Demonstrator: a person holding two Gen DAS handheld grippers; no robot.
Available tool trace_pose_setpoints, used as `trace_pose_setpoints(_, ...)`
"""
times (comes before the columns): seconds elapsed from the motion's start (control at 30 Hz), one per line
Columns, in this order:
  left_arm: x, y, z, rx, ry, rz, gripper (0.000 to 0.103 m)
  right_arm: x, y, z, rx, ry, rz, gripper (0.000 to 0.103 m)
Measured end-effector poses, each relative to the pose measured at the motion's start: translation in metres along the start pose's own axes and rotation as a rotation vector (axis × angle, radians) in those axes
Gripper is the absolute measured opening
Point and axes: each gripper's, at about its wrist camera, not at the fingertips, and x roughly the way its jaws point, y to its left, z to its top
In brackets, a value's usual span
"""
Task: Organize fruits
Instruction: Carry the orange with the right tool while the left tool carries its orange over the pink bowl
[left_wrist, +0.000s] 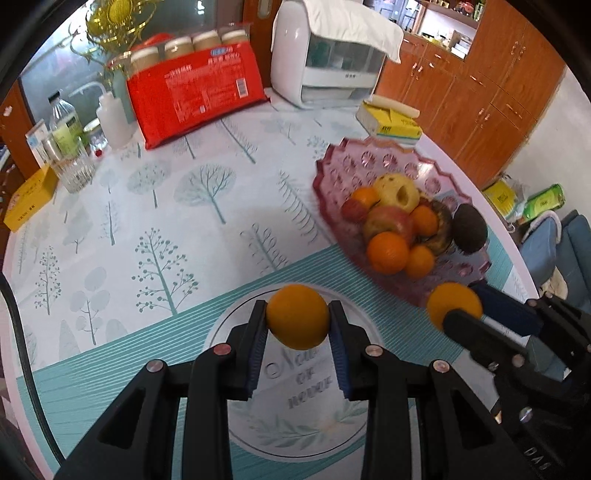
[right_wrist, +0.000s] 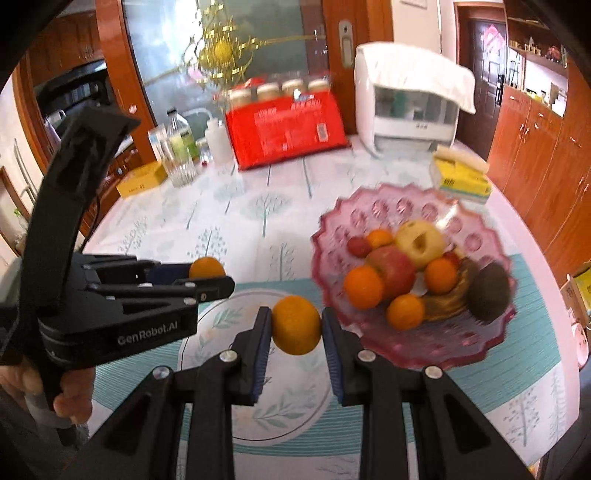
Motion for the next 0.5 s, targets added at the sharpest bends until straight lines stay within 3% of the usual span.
trace_pose_setpoints(0.5,0.021,-0.125,0.038,-0.076,-0.043,0.094,0.031,-0.025,-0.12,0.031,-0.082,-0.062,0.061,0.028)
